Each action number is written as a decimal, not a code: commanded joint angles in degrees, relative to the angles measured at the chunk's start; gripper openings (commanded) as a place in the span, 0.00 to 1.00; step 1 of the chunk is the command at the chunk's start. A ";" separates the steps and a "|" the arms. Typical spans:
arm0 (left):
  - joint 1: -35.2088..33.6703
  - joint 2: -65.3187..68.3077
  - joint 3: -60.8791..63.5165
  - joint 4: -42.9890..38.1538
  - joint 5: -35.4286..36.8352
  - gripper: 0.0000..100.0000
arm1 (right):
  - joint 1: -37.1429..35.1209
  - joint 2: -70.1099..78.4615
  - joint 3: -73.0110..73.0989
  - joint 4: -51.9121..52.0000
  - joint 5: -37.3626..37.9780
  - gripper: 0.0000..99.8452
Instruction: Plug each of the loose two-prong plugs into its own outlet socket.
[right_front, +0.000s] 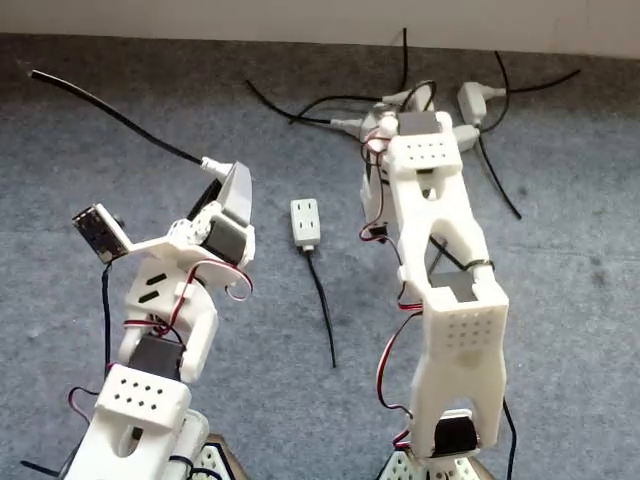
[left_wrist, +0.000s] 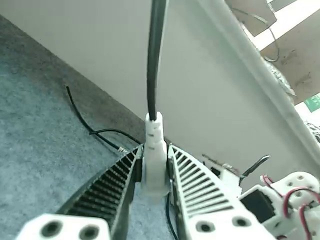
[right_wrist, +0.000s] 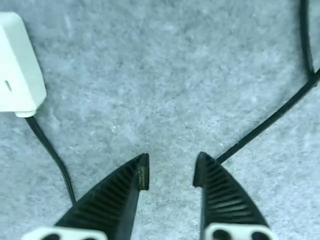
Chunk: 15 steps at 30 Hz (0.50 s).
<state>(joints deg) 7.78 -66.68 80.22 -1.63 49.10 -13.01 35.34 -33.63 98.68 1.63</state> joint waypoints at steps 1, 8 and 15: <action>2.95 -1.10 0.13 -2.90 0.53 0.01 | 1.54 -1.36 -3.47 2.07 -0.09 0.04; 13.93 -1.10 12.09 -26.02 2.64 0.01 | 2.51 -4.62 -3.21 2.15 -2.99 0.01; 11.65 -0.66 16.31 -39.30 15.74 0.01 | 2.24 -14.55 1.89 1.71 -3.25 0.01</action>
<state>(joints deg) 20.62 -67.21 95.87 -39.16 60.26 -11.34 27.52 -33.54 98.68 -0.84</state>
